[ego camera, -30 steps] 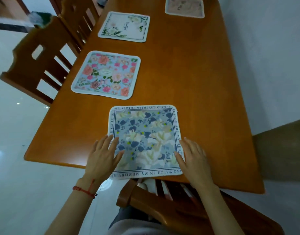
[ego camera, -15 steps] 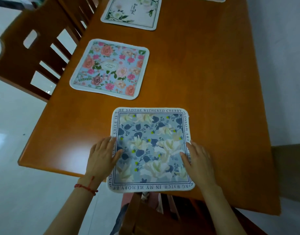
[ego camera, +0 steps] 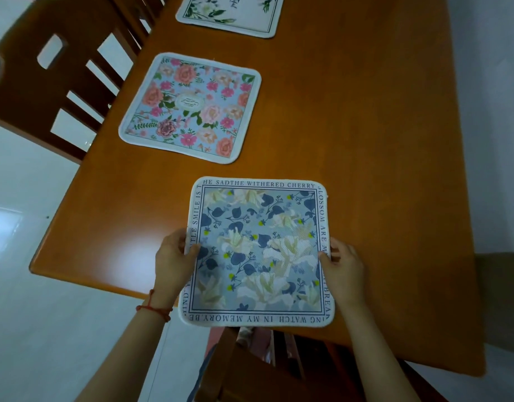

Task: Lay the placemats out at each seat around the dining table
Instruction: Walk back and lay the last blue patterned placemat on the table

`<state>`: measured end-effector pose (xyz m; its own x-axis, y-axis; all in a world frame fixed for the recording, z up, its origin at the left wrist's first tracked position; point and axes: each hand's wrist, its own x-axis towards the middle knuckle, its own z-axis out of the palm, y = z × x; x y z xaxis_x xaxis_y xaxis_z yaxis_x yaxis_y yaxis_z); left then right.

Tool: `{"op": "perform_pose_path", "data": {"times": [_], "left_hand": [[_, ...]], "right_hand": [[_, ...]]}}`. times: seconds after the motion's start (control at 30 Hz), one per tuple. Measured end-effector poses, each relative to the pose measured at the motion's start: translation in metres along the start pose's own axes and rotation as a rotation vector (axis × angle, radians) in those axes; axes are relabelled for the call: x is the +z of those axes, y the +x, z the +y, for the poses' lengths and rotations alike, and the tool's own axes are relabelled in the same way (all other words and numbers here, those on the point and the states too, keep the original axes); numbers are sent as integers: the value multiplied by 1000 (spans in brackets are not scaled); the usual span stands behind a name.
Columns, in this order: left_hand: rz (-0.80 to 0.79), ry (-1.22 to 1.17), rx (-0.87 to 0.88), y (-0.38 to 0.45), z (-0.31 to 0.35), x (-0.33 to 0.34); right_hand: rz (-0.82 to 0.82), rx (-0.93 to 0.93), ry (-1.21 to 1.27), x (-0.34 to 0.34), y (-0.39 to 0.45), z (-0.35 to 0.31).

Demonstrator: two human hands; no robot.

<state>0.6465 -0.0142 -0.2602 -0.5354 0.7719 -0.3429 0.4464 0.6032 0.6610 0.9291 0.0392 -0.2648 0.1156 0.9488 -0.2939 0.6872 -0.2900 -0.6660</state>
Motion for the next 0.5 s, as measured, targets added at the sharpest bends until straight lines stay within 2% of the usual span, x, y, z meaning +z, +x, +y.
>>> {"op": "perform_pose_path", "data": {"times": [0.13,0.3,0.5], "left_hand": [[29,-107,-116,11,-2,-4],[25,-49,-61,16,-2,-2],[6,-107,-22,25,8,6]], "right_hand": [[41,142,94,2,10,6],[41,241,161,0,16,14],[71,267,239,-14,18,23]]}}
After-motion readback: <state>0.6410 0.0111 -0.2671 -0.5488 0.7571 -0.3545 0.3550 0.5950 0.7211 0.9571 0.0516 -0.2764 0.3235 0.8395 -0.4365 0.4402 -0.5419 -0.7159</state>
